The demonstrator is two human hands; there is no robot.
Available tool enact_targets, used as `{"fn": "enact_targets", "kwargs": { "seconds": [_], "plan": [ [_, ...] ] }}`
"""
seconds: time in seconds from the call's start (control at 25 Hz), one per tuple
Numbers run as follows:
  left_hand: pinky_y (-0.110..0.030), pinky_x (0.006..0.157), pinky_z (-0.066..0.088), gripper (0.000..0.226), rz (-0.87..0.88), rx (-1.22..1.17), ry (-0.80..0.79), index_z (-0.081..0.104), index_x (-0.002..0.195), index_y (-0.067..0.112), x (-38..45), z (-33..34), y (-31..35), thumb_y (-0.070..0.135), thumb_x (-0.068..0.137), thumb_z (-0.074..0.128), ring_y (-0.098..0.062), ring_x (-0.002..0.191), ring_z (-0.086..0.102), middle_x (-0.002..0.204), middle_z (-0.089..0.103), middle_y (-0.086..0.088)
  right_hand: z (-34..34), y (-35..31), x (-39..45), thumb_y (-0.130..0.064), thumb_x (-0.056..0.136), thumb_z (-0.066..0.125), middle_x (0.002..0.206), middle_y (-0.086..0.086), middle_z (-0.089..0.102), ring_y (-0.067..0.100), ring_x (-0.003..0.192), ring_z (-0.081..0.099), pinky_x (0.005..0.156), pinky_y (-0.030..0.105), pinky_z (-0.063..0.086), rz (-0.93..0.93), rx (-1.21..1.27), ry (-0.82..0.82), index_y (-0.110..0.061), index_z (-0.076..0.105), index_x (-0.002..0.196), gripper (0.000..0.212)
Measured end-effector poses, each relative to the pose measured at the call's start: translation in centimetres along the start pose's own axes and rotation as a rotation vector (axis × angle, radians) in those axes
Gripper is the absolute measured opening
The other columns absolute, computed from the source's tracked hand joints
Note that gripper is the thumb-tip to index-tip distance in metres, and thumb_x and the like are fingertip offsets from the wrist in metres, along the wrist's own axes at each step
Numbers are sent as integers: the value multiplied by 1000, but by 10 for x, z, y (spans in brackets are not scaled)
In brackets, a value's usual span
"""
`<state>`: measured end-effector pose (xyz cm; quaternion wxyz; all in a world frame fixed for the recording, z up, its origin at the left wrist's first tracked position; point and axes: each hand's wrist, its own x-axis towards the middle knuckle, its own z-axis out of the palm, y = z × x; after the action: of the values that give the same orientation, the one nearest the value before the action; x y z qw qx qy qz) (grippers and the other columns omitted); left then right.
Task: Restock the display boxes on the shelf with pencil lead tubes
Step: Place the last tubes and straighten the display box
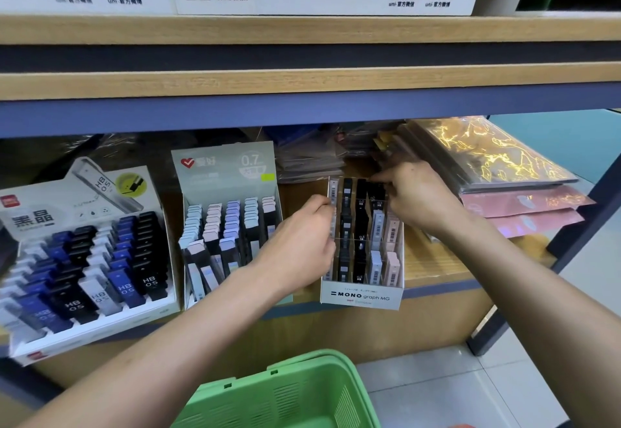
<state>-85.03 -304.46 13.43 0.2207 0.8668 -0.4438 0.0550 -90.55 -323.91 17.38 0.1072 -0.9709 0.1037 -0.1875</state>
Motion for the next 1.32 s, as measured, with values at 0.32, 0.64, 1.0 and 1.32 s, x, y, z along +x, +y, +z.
{"fn": "enact_targets", "kwargs": {
  "seconds": [0.32, 0.64, 1.0, 1.32],
  "plan": [
    [-23, 98, 45, 45, 5, 1, 6, 50, 141, 5, -1, -1, 0, 10, 97, 51, -19, 120, 58, 147, 43, -1, -1, 5, 1, -4, 95, 57, 110, 15, 71, 29, 94, 67, 82, 40, 58, 46, -8, 41, -4, 74, 112, 24],
    [-23, 97, 47, 46, 2, 8, 3, 50, 142, 5, -1, -1, 1, 10, 97, 51, -19, 119, 58, 147, 43, -1, -3, -1, -1, -3, 94, 56, 115, 17, 70, 31, 98, 67, 85, 41, 59, 66, 20, 16, -6, 72, 117, 28],
    [-34, 103, 49, 45, 33, -25, 72, 53, 140, 9, -4, -21, 5, 9, 95, 51, -18, 122, 55, 142, 48, 0, -10, -14, -8, -3, 89, 55, 112, 11, 72, 31, 100, 65, 85, 41, 57, -22, -59, 93, -12, 75, 111, 31],
    [-26, 85, 56, 33, 26, -315, 367, 64, 119, 17, -105, -148, 17, 0, 91, 65, -7, 97, 69, 107, 69, 8, -54, -74, -54, -16, 96, 65, 108, -16, 70, -2, 101, 62, 95, 31, 55, -136, 343, -40, -29, 75, 110, 21]
  ]
}}
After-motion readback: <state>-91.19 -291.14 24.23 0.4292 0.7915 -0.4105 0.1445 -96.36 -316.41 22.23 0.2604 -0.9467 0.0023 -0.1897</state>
